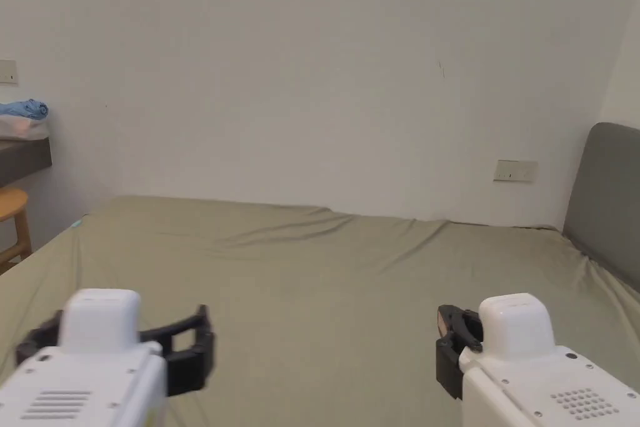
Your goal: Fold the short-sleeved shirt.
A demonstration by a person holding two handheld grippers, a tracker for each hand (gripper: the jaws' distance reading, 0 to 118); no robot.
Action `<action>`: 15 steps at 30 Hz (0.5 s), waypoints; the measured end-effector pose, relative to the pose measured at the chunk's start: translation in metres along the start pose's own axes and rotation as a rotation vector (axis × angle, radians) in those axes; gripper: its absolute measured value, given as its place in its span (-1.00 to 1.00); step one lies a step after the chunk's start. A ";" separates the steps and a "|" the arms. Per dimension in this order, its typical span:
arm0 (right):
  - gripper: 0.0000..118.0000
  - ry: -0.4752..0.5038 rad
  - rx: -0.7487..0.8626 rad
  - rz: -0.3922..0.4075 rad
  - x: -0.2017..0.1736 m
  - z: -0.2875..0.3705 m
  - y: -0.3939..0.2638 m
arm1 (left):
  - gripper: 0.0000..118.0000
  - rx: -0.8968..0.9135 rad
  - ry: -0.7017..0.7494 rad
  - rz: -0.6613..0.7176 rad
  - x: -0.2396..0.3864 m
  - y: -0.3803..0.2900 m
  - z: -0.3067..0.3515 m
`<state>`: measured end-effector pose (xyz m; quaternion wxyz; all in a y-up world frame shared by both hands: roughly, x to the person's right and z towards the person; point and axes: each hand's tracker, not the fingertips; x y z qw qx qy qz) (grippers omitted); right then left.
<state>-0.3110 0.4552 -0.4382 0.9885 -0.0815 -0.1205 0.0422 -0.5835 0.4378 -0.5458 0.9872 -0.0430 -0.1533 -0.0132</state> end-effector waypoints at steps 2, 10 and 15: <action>-1.00 -0.033 0.017 0.050 -0.004 0.006 -0.005 | 0.88 0.001 -0.016 -0.007 0.024 0.000 0.004; 1.00 -0.120 -0.009 -0.037 0.008 0.011 -0.004 | 1.00 -0.019 -0.137 0.061 0.055 0.007 0.009; 1.00 -0.145 -0.004 -0.047 0.015 0.010 -0.004 | 1.00 -0.044 -0.186 0.049 0.059 0.012 0.010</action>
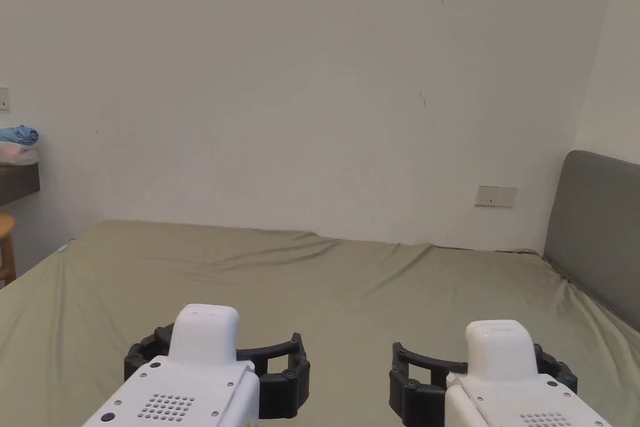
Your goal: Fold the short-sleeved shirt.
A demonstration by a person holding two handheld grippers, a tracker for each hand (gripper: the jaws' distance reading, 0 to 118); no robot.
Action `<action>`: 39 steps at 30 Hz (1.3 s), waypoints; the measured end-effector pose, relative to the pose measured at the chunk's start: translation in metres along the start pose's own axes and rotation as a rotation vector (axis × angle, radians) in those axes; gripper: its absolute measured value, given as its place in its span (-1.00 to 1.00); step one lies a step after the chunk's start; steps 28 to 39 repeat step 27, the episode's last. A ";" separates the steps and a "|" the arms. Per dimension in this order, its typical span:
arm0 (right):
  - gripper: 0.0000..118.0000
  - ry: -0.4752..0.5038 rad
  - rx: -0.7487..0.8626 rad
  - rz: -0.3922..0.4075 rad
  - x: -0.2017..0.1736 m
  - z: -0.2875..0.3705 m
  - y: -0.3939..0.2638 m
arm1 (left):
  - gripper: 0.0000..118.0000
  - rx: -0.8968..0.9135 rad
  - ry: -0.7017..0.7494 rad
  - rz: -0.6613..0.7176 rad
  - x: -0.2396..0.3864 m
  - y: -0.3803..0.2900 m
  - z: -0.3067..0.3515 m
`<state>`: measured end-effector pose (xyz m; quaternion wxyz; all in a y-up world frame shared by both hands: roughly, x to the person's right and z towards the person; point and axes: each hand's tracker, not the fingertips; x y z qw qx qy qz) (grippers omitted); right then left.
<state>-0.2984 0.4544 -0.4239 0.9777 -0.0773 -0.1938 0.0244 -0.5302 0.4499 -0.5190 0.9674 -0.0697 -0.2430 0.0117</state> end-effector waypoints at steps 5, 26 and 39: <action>1.00 -0.019 0.015 0.011 0.000 0.009 0.007 | 1.00 0.015 0.178 -0.086 0.011 -0.002 -0.001; 1.00 -0.008 0.015 0.007 0.012 0.019 0.007 | 1.00 -0.069 0.192 -0.043 0.026 0.002 0.003; 1.00 -0.009 0.014 0.009 0.013 0.017 0.005 | 1.00 -0.061 0.192 -0.043 0.025 0.002 0.002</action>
